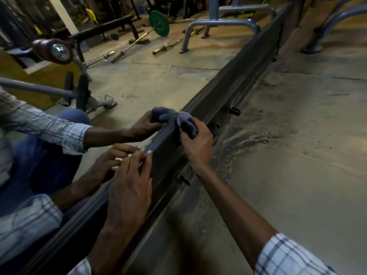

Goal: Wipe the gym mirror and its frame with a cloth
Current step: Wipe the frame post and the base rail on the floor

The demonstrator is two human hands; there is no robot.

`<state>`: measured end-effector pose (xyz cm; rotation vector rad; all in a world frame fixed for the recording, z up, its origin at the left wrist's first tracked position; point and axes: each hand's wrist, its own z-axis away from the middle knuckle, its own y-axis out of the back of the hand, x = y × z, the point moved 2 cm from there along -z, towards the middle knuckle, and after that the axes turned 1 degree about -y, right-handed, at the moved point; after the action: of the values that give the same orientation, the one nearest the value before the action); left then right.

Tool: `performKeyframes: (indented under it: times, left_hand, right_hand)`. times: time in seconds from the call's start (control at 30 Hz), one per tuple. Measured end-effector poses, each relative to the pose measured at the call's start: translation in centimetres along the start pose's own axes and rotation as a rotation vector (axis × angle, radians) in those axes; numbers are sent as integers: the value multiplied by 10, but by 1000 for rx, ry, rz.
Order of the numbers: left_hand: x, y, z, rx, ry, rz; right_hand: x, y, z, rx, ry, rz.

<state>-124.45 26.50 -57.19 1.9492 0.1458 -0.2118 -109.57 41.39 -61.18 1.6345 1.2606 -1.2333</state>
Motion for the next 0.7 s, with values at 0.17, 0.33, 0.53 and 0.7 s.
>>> performKeyframes:
  times: [0.17, 0.33, 0.53, 0.7]
  left_hand:
    - [5, -1, -15, -34, -57, -83]
    - [8, 4, -24, -97, -71, -134]
    - [15, 16, -27, -162, -41, -110]
    - [20, 19, -31, -136, -5, -70]
  right_hand:
    - [-6, 10, 8, -262, 280, 23]
    - [1, 17, -40, -49, -60, -95]
    - [-4, 26, -38, -357, 180, 48]
    - [-12, 32, -48, -359, 158, 39]
